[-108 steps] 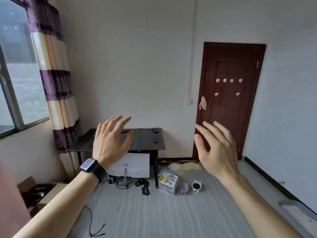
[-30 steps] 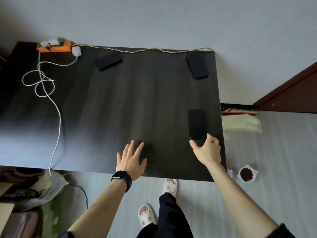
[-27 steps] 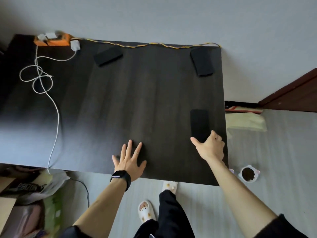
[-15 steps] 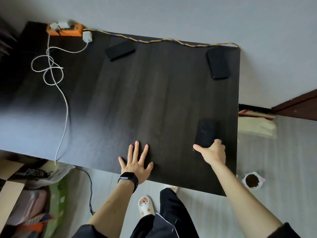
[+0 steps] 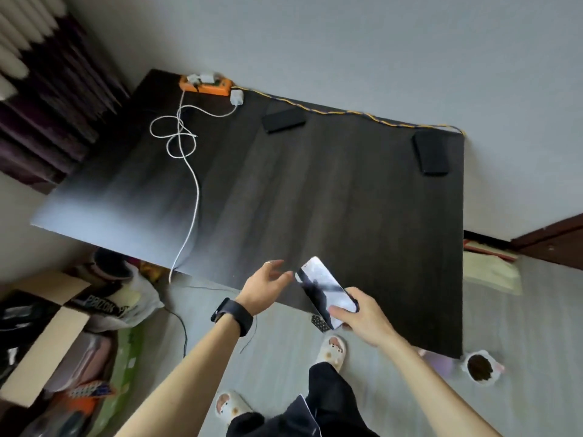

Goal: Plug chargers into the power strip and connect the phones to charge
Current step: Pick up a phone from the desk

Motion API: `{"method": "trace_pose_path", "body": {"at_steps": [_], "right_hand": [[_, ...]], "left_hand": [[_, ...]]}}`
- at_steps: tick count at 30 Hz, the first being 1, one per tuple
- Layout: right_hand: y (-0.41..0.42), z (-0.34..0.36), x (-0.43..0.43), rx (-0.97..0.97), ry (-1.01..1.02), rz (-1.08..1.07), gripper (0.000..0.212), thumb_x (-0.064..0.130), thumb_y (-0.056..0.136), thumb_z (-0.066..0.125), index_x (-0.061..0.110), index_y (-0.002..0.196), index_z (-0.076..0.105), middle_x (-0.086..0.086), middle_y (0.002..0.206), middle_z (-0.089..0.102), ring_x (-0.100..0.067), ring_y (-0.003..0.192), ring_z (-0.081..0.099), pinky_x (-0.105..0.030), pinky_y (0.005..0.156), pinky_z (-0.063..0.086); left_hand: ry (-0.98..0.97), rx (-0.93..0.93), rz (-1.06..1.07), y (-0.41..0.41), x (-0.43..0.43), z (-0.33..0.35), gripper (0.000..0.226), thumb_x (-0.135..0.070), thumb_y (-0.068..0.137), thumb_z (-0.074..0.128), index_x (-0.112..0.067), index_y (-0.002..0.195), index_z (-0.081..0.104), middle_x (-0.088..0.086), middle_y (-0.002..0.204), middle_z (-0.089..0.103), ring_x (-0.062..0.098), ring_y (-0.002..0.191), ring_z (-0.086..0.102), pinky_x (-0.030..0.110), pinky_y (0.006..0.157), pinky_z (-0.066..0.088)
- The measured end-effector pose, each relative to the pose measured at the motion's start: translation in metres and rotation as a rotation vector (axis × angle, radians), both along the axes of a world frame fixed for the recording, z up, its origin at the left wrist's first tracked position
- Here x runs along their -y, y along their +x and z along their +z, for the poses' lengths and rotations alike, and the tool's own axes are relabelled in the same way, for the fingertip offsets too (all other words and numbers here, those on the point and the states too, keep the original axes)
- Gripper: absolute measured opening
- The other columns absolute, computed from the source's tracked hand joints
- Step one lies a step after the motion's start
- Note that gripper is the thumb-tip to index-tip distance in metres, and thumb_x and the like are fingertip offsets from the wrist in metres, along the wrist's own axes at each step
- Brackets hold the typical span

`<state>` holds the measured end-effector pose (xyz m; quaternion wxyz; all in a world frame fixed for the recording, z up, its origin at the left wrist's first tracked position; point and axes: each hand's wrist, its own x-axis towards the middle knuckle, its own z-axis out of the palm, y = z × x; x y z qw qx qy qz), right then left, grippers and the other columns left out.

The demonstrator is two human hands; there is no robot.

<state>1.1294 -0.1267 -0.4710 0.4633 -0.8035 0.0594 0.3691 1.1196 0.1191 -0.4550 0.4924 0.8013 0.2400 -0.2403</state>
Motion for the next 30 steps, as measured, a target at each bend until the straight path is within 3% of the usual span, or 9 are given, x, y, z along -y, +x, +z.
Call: {"method": "trace_pose_path", "body": {"at_steps": [2,4,8,12,16,19,21,25,30], "right_hand": [[-0.018,0.021,-0.031,0.024,0.078,0.087,0.014,0.032,0.080,0.075,0.026,0.087,0.064,-0.012,0.083,0.071,-0.018,0.070,0.060,-0.036,0.064,0.049],[-0.034,0.038,-0.060,0.042,0.121,0.138,0.018,0.029,0.079,0.076,0.023,0.094,0.069,-0.020,0.094,0.073,-0.022,0.076,0.063,-0.038,0.070,0.048],[-0.071,0.051,-0.134,0.045,0.171,0.219,0.017,0.015,0.082,0.081,0.016,0.096,0.071,-0.009,0.084,0.074,-0.012,0.074,0.067,-0.031,0.067,0.052],[-0.096,0.050,-0.176,0.006,0.257,-0.096,0.023,0.012,0.087,0.078,0.013,0.108,0.069,-0.004,0.096,0.079,-0.017,0.083,0.077,-0.025,0.060,0.057],[-0.127,0.054,-0.237,-0.006,0.300,-0.252,0.014,0.020,0.096,0.067,0.020,0.110,0.071,-0.002,0.098,0.080,-0.026,0.087,0.078,-0.027,0.060,0.057],[-0.135,0.056,-0.272,0.025,0.277,-0.201,0.015,0.021,0.098,0.062,0.026,0.109,0.072,0.005,0.094,0.080,-0.019,0.083,0.078,-0.020,0.057,0.055],[-0.135,0.055,-0.295,0.051,0.256,-0.131,0.015,0.022,0.097,0.062,0.028,0.104,0.074,0.006,0.092,0.080,-0.016,0.082,0.078,-0.019,0.057,0.055],[-0.119,0.055,-0.338,0.133,0.205,-0.014,0.015,0.022,0.094,0.065,0.030,0.092,0.077,0.004,0.086,0.079,-0.014,0.080,0.077,-0.026,0.060,0.058],[-0.091,0.047,-0.383,0.190,0.132,0.037,0.018,0.032,0.090,0.066,0.027,0.078,0.077,0.009,0.070,0.075,-0.005,0.055,0.069,-0.019,0.049,0.050]], "left_hand": [[-0.079,0.027,0.062,-0.022,-0.026,0.012,0.054,-0.041,0.095,0.060,-0.021,0.143,0.044,0.002,0.128,0.066,0.016,0.115,0.062,0.033,0.102,0.047],[-0.155,0.035,0.081,-0.047,-0.053,0.022,0.050,-0.038,0.095,0.062,-0.022,0.140,0.047,0.000,0.119,0.069,0.009,0.100,0.065,0.027,0.085,0.052],[-0.268,0.073,0.201,-0.122,-0.130,0.032,0.026,-0.033,0.094,0.065,-0.018,0.116,0.064,-0.001,0.097,0.070,0.011,0.083,0.064,0.025,0.068,0.051],[-0.486,0.052,0.392,-0.169,-0.169,0.028,0.011,-0.027,0.090,0.072,-0.020,0.090,0.064,0.000,0.082,0.067,0.015,0.071,0.058,0.025,0.065,0.046],[-0.539,0.034,0.450,-0.209,-0.212,0.025,0.021,-0.018,0.086,0.077,-0.013,0.094,0.058,-0.006,0.067,0.063,0.011,0.053,0.055,0.023,0.058,0.046],[-0.451,0.005,0.437,-0.225,-0.235,0.022,0.032,-0.018,0.082,0.080,-0.012,0.102,0.056,-0.009,0.061,0.063,0.011,0.051,0.057,0.024,0.057,0.045],[-0.325,0.013,0.399,-0.231,-0.252,0.020,0.047,-0.021,0.077,0.083,-0.016,0.114,0.054,-0.008,0.072,0.067,0.007,0.057,0.063,0.022,0.056,0.048],[0.052,0.079,0.187,-0.225,-0.279,0.016,0.069,-0.041,0.065,0.081,-0.031,0.127,0.052,-0.004,0.113,0.060,0.014,0.100,0.064,0.029,0.089,0.053],[0.406,0.142,-0.008,-0.203,-0.294,0.018,0.090,-0.069,0.052,0.068,-0.035,0.130,0.039,-0.009,0.111,0.051,0.017,0.101,0.052,0.035,0.083,0.051]]}}
